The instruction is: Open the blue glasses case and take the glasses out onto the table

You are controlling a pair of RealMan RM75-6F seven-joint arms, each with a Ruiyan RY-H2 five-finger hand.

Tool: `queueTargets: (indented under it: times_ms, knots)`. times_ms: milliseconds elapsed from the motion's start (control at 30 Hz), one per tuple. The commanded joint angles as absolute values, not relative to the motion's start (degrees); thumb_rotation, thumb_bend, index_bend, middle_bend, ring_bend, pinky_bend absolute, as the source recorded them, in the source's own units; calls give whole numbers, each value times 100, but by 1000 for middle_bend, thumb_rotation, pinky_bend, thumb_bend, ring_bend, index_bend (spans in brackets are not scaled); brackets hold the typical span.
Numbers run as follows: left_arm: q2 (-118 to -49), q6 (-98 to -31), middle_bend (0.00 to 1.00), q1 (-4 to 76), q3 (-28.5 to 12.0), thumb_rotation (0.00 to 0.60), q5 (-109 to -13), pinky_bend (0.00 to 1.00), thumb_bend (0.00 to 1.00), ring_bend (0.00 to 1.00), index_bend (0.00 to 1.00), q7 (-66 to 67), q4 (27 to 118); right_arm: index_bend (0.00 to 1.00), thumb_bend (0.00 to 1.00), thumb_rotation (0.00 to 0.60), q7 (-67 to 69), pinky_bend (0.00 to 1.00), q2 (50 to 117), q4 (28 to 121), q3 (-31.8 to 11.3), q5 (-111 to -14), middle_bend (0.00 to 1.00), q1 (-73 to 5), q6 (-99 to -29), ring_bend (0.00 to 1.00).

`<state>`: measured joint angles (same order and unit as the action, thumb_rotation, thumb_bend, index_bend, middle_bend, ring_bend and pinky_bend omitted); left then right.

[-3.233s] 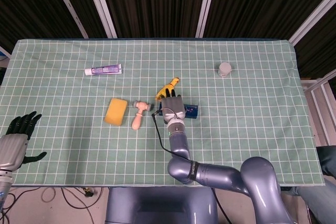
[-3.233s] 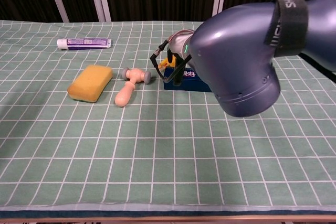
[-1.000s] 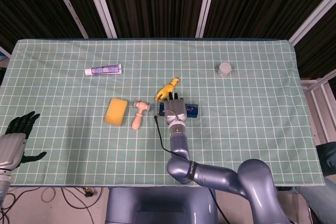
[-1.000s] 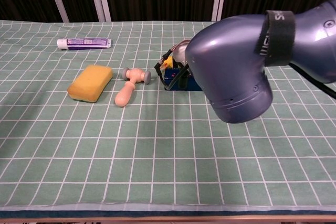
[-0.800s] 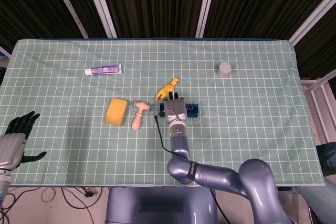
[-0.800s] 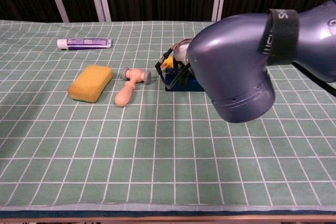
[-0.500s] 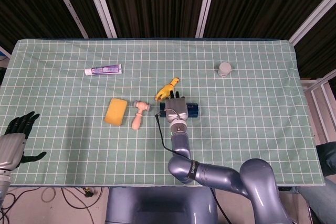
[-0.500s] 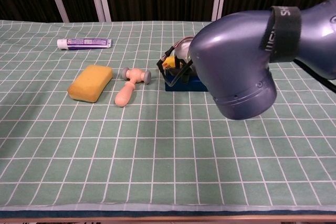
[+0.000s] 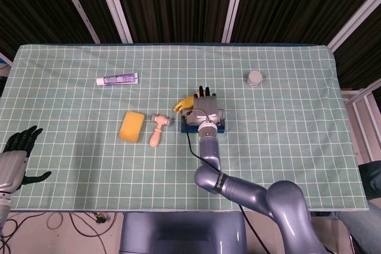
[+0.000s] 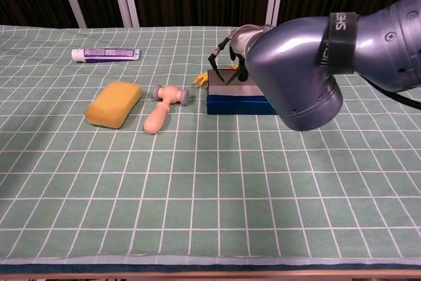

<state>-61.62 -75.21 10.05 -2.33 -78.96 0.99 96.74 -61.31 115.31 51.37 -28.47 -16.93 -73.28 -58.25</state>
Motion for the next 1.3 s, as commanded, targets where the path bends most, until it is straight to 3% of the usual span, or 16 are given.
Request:
queueTargets:
  times_ms: [33, 167, 200, 333, 433, 500, 600, 667, 800, 1300]
  knots:
    - [-6170, -7505, 0, 1016, -227, 600, -7906, 0, 0, 0, 0, 121, 9675, 211, 600, 600, -5871, 252, 11413, 5340, -2851, -2005, 0, -7290, -5892, 0]
    - [-6181, -7519, 0, 1013, -219, 600, -7931, 0, 0, 0, 0, 140, 9673, 195, 565, 600, -5852, 252, 11060, 6270, -2816, -2141, 13, -7047, -6248, 5]
    - [-6183, -7529, 0, 1010, -226, 600, -7928, 0, 0, 0, 0, 126, 9677, 195, 558, 600, -5833, 252, 10846, 6923, -2818, -2213, 31, -6903, -6528, 23]
    - [-6185, -7537, 0, 1008, -226, 600, -7937, 0, 0, 0, 0, 118, 9672, 192, 540, 600, -5923, 308, 10433, 8001, -2721, -2236, 150, -6632, -6914, 152]
    - [-6187, -7549, 0, 1005, -225, 600, -7949, 0, 0, 0, 0, 116, 9672, 192, 534, 600, -5966, 511, 10257, 8473, -2663, -2236, 356, -6527, -7079, 398]
    - [-6191, -7560, 0, 1004, -225, 600, -7963, 0, 0, 0, 0, 116, 9673, 192, 534, 600, -5997, 732, 10150, 8780, -2608, -2235, 574, -6461, -7205, 657]
    - [-6195, -7576, 0, 996, -223, 600, -7976, 0, 0, 0, 0, 104, 9673, 192, 533, 600, -6015, 928, 10052, 9183, -2476, -1977, 793, -6297, -7332, 886]
    - [-6195, -7586, 0, 992, -225, 600, -7981, 0, 0, 0, 0, 90, 9672, 192, 533, 600, -6064, 985, 10041, 9220, -2432, -1799, 879, -6277, -7356, 965]
    - [-6191, -7585, 0, 990, -228, 600, -7975, 0, 0, 0, 0, 71, 9672, 192, 534, 600, -6072, 1000, 10080, 9164, -2400, -1607, 957, -6275, -7333, 1000]
    - [-6174, -7525, 0, 1009, -244, 600, -7912, 0, 0, 0, 0, 61, 9674, 197, 534, 600, -5952, 1000, 10511, 8568, -2339, -1371, 961, -6433, -7032, 1000]
